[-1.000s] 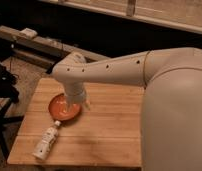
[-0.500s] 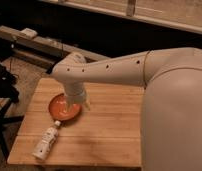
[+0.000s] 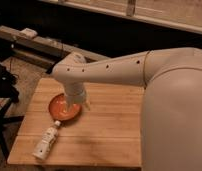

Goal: Place the bottle in the ceramic bowl

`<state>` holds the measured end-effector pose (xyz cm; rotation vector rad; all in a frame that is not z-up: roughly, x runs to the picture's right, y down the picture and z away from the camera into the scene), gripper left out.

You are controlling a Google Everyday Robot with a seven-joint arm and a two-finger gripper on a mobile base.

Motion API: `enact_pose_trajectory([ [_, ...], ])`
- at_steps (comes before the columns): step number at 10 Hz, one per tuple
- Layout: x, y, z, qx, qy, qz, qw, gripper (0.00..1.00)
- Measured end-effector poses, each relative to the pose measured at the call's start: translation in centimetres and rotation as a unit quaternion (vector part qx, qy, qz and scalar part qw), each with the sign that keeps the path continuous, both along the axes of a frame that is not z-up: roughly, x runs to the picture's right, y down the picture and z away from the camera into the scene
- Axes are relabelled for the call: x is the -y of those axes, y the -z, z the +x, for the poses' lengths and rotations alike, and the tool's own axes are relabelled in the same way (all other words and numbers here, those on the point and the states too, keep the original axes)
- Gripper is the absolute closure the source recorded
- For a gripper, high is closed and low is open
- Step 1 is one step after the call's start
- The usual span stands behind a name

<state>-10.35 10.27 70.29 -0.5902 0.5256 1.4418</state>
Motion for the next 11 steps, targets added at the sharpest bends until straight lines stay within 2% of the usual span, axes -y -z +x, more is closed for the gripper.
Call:
enact_pose_trajectory([
  [3, -0.1, 0.0, -0.1, 0.0, 0.003, 0.0, 1.0, 0.35],
  [4, -0.3, 0.3, -1.0, 0.003, 0.011, 0.002, 0.9999, 0.35],
  [6, -1.5, 1.5, -3.9, 0.01, 0.018, 0.005, 0.9998, 0.35],
  [8, -3.1, 3.0, -7.5, 0.019, 0.012, 0.002, 0.9998, 0.35],
  [11, -4.9, 4.0, -12.2, 0.042, 0.008, -0.008, 0.9991, 0.35],
])
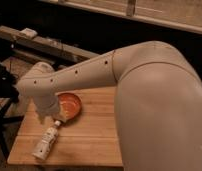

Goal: Place the bottle in the ceramic bowl

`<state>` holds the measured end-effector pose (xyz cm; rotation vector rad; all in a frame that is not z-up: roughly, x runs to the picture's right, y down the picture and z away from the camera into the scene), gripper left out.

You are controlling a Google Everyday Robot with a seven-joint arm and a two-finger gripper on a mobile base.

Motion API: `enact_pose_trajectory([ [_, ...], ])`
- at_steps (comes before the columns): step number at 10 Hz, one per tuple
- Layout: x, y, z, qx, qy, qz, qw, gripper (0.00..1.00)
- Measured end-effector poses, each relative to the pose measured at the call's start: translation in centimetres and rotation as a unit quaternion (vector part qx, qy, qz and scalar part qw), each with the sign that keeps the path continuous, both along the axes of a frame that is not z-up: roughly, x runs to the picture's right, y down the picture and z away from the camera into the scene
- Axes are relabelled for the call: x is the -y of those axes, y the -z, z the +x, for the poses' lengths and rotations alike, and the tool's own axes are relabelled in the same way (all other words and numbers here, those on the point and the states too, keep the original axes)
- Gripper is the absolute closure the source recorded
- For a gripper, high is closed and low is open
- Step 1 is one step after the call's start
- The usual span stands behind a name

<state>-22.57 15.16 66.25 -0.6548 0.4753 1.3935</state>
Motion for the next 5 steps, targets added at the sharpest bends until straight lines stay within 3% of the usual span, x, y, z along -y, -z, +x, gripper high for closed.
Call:
enact_pose_trajectory([
  [3, -1.5, -0.6, -3.1, 0.022, 0.011, -0.009, 0.9996, 0.35],
  [5, -3.1, -2.0, -5.1, 0.036, 0.029, -0.022, 0.9987, 0.35],
])
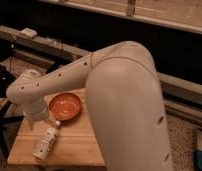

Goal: Place the bottle in the ceramic bowl

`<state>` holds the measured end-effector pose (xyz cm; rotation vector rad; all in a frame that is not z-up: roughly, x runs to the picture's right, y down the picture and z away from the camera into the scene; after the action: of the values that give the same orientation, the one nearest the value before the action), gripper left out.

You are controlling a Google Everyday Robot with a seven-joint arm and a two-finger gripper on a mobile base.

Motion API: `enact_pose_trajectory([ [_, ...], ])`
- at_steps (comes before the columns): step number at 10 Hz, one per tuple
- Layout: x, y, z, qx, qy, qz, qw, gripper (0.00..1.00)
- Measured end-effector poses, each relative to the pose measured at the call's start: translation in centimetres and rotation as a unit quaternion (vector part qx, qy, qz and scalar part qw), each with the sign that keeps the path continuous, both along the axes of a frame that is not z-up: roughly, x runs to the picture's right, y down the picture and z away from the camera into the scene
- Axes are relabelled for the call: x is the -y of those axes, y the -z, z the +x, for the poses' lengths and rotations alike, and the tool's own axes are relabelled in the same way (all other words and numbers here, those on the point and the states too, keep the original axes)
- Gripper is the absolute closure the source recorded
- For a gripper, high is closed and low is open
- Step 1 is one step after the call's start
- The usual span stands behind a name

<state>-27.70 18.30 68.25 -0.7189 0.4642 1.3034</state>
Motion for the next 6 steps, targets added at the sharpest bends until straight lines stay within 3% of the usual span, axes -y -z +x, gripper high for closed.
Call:
enact_pose_trajectory([
  [3, -1.8, -2.2, -0.7, -0.009, 0.013, -0.025, 0.9996, 0.35],
  [6, -4.2, -4.5, -1.2, -0.026, 0.018, -0.065, 0.9974, 0.35],
])
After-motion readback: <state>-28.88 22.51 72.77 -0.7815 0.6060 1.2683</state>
